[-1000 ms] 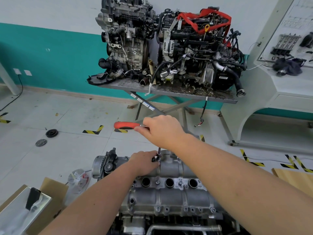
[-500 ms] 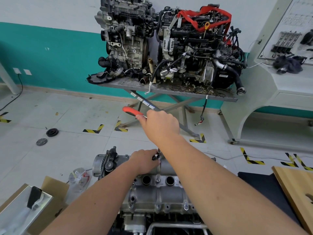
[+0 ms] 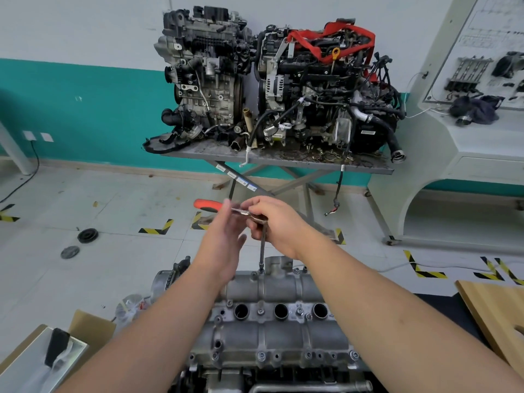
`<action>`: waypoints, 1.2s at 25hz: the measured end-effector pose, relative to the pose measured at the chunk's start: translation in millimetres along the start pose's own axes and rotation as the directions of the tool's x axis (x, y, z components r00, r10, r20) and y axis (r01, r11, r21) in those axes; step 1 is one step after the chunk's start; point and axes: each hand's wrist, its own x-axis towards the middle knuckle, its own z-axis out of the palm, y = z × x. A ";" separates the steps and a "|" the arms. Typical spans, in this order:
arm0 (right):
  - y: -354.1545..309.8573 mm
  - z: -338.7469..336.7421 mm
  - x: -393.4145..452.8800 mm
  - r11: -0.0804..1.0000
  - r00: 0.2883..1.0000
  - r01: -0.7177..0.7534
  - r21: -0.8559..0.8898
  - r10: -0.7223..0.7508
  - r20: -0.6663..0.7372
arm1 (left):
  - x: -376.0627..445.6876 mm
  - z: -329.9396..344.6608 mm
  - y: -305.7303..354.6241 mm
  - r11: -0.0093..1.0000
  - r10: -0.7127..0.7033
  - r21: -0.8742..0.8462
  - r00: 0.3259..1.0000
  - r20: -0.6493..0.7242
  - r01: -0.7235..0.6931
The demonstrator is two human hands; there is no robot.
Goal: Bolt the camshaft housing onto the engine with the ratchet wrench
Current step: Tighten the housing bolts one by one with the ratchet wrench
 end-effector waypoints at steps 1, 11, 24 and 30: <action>2.4 1.2 -0.4 0.998 1.000 -0.002 0.055 0.003 -0.011 | 3.4 9.2 4.8 1.000 -0.010 -0.008 0.996 -0.084 0.009; -16.2 -3.5 0.0 0.951 0.962 -0.272 0.149 0.262 0.081 | 2.6 40.0 24.5 0.990 -0.138 -0.027 0.939 -0.314 0.137; -17.5 -22.4 12.8 0.950 0.914 -0.302 -0.077 0.311 0.258 | -5.3 70.6 19.1 0.961 -0.205 -0.270 0.826 -0.525 0.067; -19.4 -15.5 16.5 0.939 0.895 -0.334 -0.085 0.344 0.285 | -8.7 71.6 15.4 0.959 -0.163 -0.283 0.820 -0.549 0.002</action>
